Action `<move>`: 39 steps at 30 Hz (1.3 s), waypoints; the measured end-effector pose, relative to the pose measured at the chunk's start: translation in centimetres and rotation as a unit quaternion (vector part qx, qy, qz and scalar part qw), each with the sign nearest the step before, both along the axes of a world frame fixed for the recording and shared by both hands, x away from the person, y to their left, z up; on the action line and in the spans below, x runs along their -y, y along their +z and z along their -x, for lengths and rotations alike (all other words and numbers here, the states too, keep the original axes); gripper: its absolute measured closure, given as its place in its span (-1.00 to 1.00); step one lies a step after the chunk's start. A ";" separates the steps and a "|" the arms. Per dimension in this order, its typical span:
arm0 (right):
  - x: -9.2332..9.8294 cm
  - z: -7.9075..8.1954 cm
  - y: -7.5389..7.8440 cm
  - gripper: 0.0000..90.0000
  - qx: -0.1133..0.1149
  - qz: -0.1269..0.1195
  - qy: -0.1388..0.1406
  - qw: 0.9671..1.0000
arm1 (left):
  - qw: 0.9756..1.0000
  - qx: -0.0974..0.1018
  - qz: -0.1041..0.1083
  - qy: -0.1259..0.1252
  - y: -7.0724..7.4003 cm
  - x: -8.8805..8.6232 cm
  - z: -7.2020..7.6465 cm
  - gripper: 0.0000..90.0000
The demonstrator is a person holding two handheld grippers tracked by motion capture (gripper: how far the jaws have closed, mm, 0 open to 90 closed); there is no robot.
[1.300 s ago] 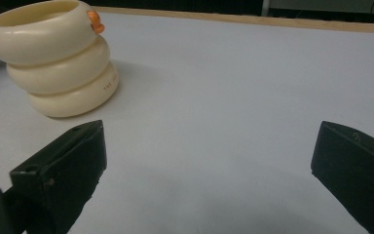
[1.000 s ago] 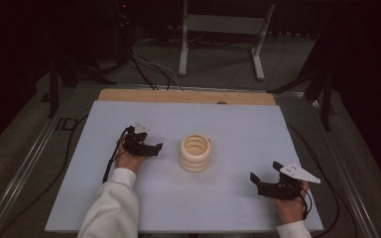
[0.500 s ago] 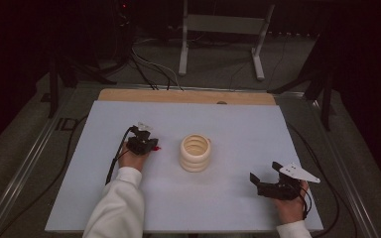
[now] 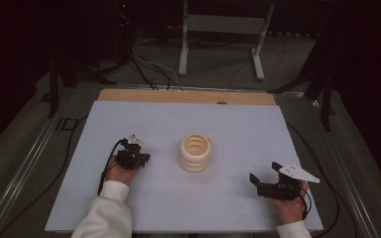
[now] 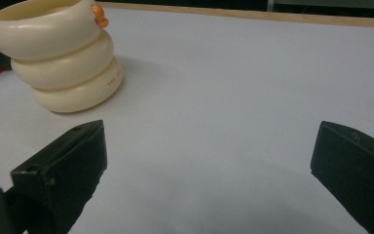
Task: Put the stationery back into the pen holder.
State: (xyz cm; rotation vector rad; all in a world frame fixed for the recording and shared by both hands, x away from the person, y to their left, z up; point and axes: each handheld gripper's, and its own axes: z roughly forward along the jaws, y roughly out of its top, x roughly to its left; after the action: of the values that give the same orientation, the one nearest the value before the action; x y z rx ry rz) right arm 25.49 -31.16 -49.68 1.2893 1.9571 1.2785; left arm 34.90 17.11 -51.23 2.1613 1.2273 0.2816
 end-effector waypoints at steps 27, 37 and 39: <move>-0.2 0.0 -0.1 -0.99 -0.005 0.002 0.004 1.000 | 0.994 0.104 0.017 0.043 2.0 -3.5 -0.1 -0.66; -0.1 -0.1 -0.1 -0.99 -0.007 0.002 0.005 1.000 | 0.997 0.080 0.010 0.020 2.4 -3.4 -2.8 -1.00; -0.2 -0.1 -0.2 -0.99 -0.007 0.003 0.007 1.000 | 0.997 0.071 0.000 0.015 2.2 -3.3 -3.4 -1.00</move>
State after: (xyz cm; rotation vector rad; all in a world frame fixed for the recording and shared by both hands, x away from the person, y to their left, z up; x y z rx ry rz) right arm 25.59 -30.98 -49.85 1.2874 1.9814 1.2724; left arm 38.35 20.37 -49.00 2.0845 1.1802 0.4409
